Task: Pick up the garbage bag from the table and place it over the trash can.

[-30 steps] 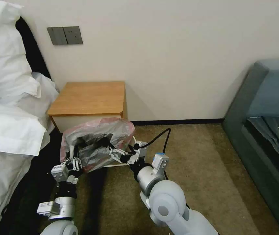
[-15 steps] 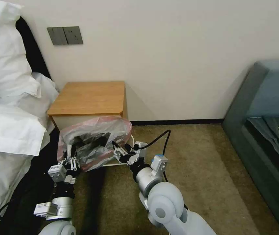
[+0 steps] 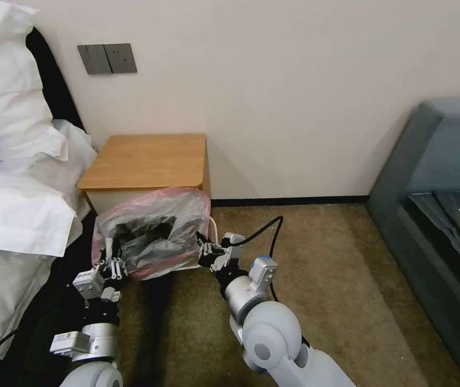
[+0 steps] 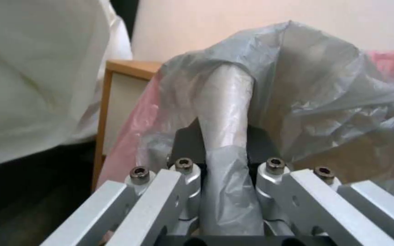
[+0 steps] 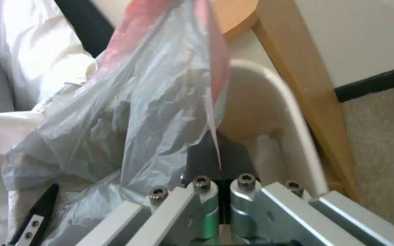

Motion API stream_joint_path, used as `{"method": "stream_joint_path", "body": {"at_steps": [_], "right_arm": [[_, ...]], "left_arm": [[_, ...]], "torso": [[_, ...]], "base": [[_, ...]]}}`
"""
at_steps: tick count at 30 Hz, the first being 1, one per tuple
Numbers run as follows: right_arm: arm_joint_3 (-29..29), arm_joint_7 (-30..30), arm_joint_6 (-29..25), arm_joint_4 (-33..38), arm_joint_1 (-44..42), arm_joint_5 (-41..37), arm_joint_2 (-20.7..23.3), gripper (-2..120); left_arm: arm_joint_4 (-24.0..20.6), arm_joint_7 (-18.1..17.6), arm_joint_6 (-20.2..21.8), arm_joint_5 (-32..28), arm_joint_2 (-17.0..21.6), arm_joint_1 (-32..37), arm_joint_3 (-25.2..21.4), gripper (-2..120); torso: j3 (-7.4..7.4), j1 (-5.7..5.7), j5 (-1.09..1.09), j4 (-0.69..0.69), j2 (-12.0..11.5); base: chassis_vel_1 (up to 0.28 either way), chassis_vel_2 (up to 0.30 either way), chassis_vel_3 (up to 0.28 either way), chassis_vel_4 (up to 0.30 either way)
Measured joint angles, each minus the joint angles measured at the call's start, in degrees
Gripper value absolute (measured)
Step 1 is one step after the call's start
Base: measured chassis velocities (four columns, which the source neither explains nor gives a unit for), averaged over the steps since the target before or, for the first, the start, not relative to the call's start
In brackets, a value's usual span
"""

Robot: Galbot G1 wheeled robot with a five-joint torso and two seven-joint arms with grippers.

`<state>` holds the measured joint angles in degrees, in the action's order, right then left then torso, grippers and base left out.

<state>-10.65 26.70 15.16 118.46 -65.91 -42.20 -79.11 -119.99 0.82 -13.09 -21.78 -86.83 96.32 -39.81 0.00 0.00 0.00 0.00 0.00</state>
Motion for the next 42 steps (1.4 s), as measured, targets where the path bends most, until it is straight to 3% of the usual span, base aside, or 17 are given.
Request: {"method": "stream_joint_path", "body": {"at_steps": [8,22,35,42], "right_arm": [[1.58,-1.01,-1.05,0.96,-1.81,1.09,2.49,0],[4.0,-2.56,-2.39,3.48,-4.07,4.56,5.5,0],[4.13,-3.59,-4.06,3.46,-6.55,8.19,4.9,0],[4.87,-6.64,-7.54,0.66,-6.68,12.99,4.66,0]], "left_arm": [[-1.92,-1.24,3.8,-6.15,0.58,0.42,-0.02,11],[-4.27,-3.89,8.33,-11.56,0.66,0.33,0.02,11],[-6.9,-5.94,10.92,-15.39,0.55,0.78,0.42,11],[-11.82,-7.53,16.29,-22.11,0.77,2.42,1.07,11]], "torso": [[0.0,0.0,0.01,0.0,0.0],[0.0,0.0,0.01,0.0,0.0],[0.0,0.0,0.0,0.0,0.0],[0.0,0.0,0.01,0.0,0.0]], "base": [[0.0,0.0,0.0,0.0],[0.0,0.0,0.0,0.0],[0.0,0.0,0.0,0.0],[0.0,0.0,0.0,0.0]]}}
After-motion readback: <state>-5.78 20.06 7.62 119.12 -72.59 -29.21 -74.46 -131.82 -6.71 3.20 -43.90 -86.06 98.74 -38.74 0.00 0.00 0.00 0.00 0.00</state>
